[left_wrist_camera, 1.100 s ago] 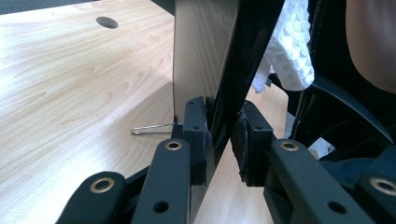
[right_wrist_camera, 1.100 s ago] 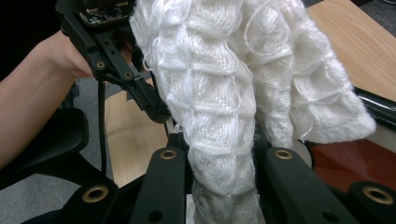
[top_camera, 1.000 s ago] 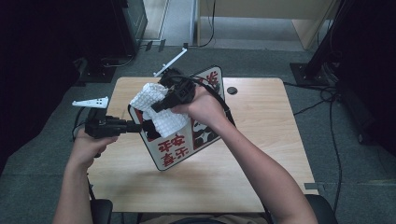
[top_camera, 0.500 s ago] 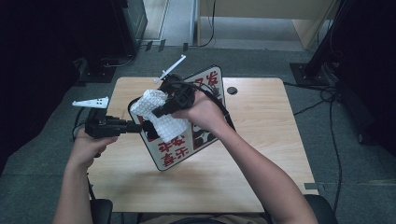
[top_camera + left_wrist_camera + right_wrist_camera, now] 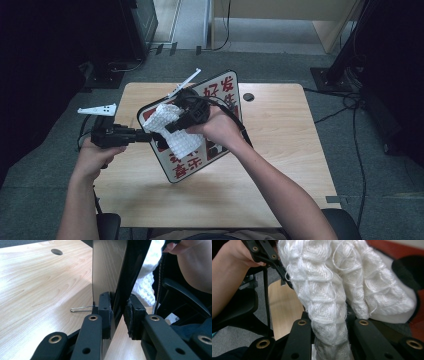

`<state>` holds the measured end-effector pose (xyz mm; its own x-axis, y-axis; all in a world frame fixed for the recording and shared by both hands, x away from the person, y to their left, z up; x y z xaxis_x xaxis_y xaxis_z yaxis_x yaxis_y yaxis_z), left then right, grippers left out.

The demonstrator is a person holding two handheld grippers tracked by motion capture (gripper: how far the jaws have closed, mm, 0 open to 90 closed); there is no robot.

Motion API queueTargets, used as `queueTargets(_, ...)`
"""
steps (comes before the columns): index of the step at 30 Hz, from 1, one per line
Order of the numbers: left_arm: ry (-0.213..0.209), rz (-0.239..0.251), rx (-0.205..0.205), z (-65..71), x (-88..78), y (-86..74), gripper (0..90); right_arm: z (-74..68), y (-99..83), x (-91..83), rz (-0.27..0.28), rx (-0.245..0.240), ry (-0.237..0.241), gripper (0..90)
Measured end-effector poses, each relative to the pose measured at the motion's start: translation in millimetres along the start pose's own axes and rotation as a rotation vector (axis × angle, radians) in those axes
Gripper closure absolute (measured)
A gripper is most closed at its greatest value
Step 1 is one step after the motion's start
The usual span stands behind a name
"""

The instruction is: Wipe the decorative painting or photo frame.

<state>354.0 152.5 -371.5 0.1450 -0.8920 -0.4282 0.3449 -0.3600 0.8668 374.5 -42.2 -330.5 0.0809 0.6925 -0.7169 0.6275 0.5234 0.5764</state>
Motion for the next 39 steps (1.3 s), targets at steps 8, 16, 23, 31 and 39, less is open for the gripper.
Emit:
queueTargets(8,0.000,0.000,0.001,-0.4,0.0,-0.1,76.6,5.9,-11.8,7.2,-0.010,0.007,0.001,76.6)
queueTargets(16,-0.001,-0.001,0.003,-0.4,-0.1,-0.1,76.6,10.9,-22.2,13.1,-0.012,0.021,0.008,76.6)
queueTargets(23,-0.001,-0.001,0.003,-0.6,-0.3,-0.3,76.6,14.6,-30.8,19.6,-0.021,0.029,0.011,76.7)
queueTargets(31,-0.003,-0.001,0.000,-0.6,-0.4,-0.4,76.5,18.7,-44.0,30.3,-0.033,0.037,0.019,76.8)
queueTargets(39,-0.008,-0.003,-0.007,-0.7,-0.6,-0.5,76.4,22.8,-57.6,40.4,-0.037,0.029,0.028,76.8)
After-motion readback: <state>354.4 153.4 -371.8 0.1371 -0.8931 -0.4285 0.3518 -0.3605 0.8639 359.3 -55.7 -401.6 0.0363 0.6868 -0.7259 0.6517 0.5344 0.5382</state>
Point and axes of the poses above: each handheld gripper's, and its own axes: x roughly forward along the jaws, y roughly out of its top, z roughly to its right, the point moved 5 cm from there along x, roughly forward along the jaws, and after that the axes turned 11 degrees about x, right-handed, at the moved point
